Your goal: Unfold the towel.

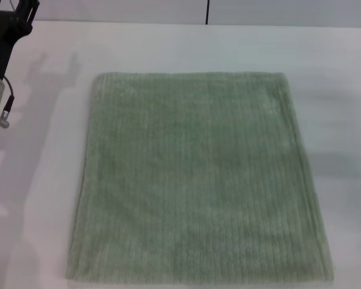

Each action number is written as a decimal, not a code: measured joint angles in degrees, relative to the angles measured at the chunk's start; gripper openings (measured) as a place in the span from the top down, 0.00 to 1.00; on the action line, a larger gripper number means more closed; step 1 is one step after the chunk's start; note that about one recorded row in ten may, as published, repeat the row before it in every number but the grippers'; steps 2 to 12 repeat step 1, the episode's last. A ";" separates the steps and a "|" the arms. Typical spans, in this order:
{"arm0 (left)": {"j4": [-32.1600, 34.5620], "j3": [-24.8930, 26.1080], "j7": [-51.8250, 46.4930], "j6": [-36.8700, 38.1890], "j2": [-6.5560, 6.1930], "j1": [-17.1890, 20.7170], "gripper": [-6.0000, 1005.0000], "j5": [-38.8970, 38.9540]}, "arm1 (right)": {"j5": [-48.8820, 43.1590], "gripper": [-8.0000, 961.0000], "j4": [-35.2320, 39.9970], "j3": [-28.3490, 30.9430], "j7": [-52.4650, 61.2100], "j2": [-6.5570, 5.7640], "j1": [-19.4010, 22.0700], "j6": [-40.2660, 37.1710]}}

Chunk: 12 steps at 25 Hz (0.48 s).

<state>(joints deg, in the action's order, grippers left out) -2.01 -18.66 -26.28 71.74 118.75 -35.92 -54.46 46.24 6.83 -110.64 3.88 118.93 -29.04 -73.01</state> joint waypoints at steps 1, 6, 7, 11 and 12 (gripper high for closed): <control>-0.06 0.15 -0.11 -0.79 -0.03 0.09 0.28 -0.08 | -0.39 0.99 -1.90 0.29 0.06 -0.03 0.28 -0.79; -0.06 0.15 -0.11 -0.79 -0.03 0.09 0.28 -0.08 | -0.39 0.99 -1.90 0.29 0.06 -0.03 0.28 -0.79; -0.06 0.15 -0.11 -0.79 -0.03 0.09 0.28 -0.08 | -0.39 0.99 -1.90 0.29 0.06 -0.03 0.28 -0.79; -0.06 0.15 -0.11 -0.79 -0.03 0.09 0.28 -0.08 | -0.39 0.99 -1.90 0.29 0.06 -0.03 0.28 -0.79; -0.06 0.15 -0.11 -0.79 -0.03 0.09 0.28 -0.08 | -0.39 0.99 -1.90 0.29 0.06 -0.03 0.28 -0.79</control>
